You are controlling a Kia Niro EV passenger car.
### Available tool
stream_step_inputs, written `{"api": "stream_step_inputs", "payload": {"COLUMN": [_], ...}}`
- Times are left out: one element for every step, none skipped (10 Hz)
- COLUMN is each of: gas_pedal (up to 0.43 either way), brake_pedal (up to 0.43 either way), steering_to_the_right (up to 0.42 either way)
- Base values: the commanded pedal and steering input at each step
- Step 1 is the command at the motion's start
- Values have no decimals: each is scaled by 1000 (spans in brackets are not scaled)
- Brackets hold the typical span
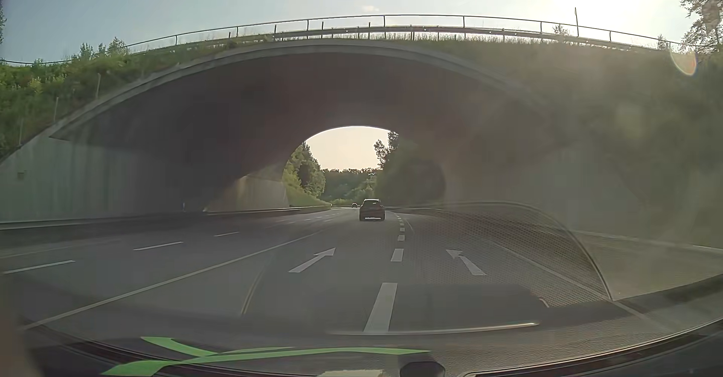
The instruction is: Follow the waypoints while adhering to traffic rules and regulations
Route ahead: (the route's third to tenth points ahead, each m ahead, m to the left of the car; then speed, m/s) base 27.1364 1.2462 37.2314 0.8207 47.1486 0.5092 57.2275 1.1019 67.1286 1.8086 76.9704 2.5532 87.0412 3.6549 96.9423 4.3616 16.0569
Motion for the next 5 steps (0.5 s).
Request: {"api": "stream_step_inputs", "payload": {"gas_pedal": [331,331,331,331,331], "brake_pedal": [0,0,0,0,0], "steering_to_the_right": [-8,-7,-4,-1,-1]}}
